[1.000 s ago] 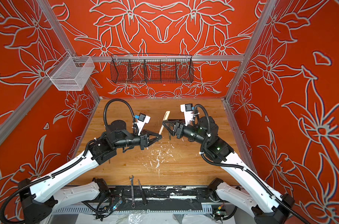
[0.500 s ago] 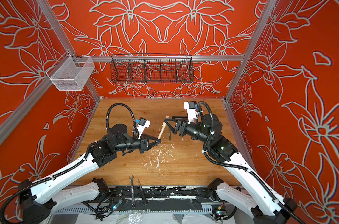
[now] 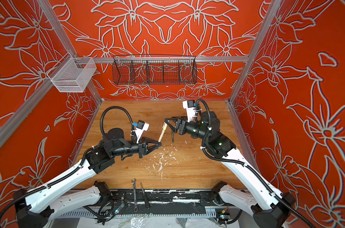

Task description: Insert the pens into the pen caps

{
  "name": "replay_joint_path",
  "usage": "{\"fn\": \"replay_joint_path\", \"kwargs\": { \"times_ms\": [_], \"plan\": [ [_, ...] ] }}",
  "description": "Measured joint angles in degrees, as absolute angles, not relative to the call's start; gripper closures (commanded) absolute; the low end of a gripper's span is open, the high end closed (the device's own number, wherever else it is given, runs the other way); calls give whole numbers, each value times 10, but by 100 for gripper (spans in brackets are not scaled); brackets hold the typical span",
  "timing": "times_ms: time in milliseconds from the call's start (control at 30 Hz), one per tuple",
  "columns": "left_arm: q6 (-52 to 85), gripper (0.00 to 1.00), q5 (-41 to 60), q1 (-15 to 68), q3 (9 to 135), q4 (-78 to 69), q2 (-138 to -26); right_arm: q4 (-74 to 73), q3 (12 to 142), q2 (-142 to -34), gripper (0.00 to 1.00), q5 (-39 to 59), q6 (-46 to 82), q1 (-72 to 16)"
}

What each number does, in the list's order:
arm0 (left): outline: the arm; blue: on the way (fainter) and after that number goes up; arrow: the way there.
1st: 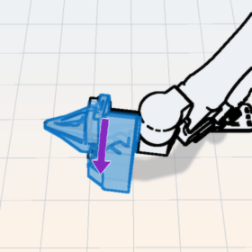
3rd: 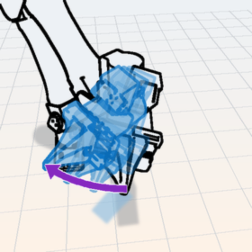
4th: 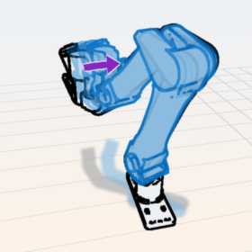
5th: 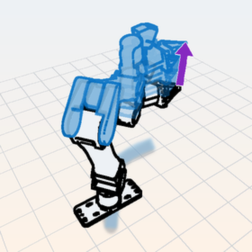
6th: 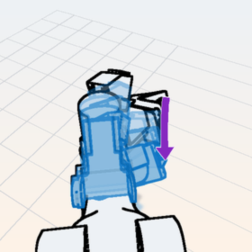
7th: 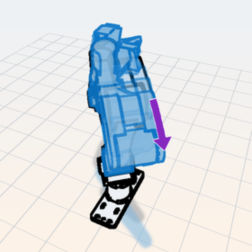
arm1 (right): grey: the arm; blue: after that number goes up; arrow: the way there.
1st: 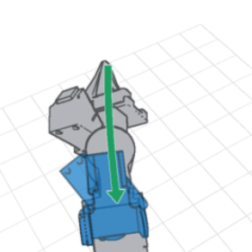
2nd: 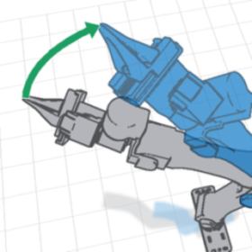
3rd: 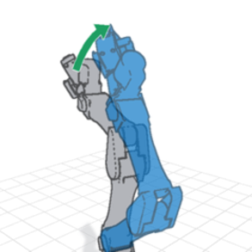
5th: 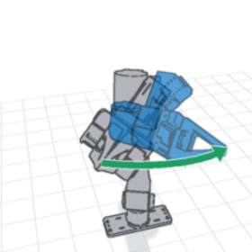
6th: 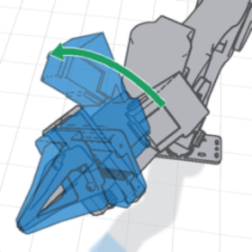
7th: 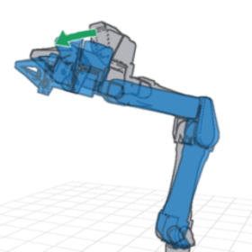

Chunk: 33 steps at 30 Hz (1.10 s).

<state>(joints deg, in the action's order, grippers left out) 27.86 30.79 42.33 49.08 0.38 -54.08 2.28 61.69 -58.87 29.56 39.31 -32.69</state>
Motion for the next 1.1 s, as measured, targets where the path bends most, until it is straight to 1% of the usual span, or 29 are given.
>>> {"fn": "replay_joint_path", "kwargs": {
  "times_ms": [67,300,467,700,767,933,1100],
  "plan": [
    [278,100,308,423,490,4,-542,12,616,-589,43,302,399,-327],
    [276,100,308,423,490,4,-549,-11,616,-592,49,326,409,-327],
    [272,100,308,423,490,4,-551,-15,616,-602,56,335,411,-327],
    [269,100,307,423,491,5,-552,-20,613,-608,92,342,420,-327],
    [266,100,300,423,491,8,-553,-23,612,-608,100,345,425,-327],
    [253,100,274,425,510,31,-558,-37,603,-608,100,345,429,-325],
    [233,100,245,423,543,65,-577,-69,584,-605,100,321,439,-320]
  ]
}}
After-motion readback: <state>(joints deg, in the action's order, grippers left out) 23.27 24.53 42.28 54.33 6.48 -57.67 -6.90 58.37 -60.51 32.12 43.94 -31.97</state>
